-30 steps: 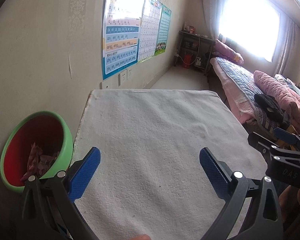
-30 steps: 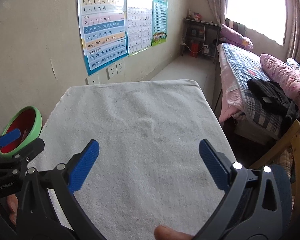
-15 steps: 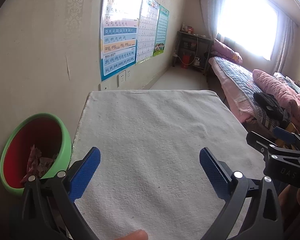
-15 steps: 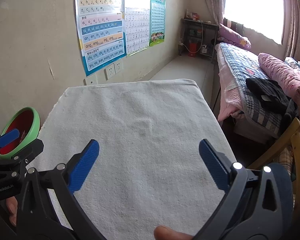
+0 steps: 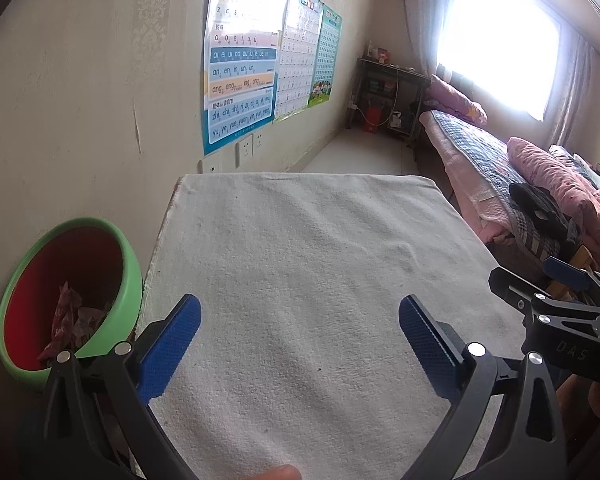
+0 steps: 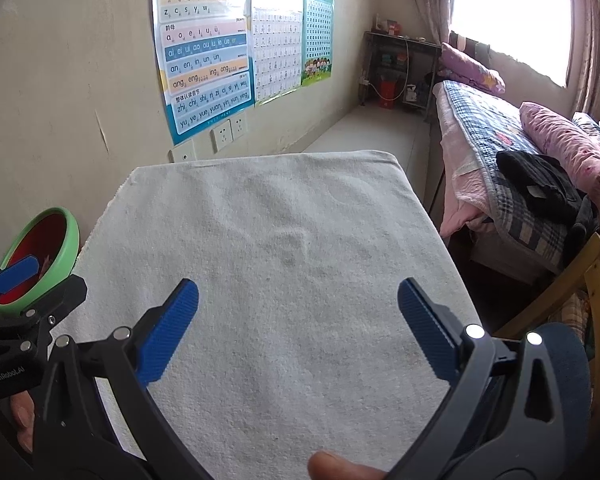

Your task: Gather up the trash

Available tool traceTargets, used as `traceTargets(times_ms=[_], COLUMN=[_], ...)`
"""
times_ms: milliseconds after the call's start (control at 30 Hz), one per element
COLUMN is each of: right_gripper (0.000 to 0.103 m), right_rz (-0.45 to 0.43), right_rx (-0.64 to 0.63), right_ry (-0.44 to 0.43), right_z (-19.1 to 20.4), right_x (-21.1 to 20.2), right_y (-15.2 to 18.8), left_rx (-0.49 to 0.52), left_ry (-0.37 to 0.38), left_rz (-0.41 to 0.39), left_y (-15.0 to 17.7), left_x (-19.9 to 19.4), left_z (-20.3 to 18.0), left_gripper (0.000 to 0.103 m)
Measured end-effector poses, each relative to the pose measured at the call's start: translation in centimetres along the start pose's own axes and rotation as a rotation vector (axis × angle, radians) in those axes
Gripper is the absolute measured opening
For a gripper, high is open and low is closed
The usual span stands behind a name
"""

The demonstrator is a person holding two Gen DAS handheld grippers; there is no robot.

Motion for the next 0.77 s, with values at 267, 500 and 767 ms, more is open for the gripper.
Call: traceTargets(times_ms=[267, 500, 767], right_gripper=[0.098, 0.098, 0.098], right_rz=[0.009, 0.013, 0.018], right_rx=[0.000, -0.002, -0.008], right_ry=[-0.002, -0.002, -0.002], right_z=[0.01, 0.07, 0.25], right_x=[0.21, 0.39, 0.49], right_y=[0.18, 0.27, 0.44], left_rx=[-0.002, -0.028, 0.012], left_ry=[0.005, 0.009, -0.009], left_rz=[0.003, -0.016, -0.007], left_y=[0.00, 0.00, 0.08], left_x=[0.06, -0.09, -0.04], left_z=[-0.04, 0.27, -0.49], left_gripper=[0.095, 0.095, 0.095])
Point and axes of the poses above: each gripper's, at about its wrist camera, not at the fingertips, and x roughly the way its jaws point, z to its left, y to its underside, the point moved 3 cm from there along x, roughly the way its jaws point, and after that the axes turned 3 degrees about y, right-handed, at the moved point
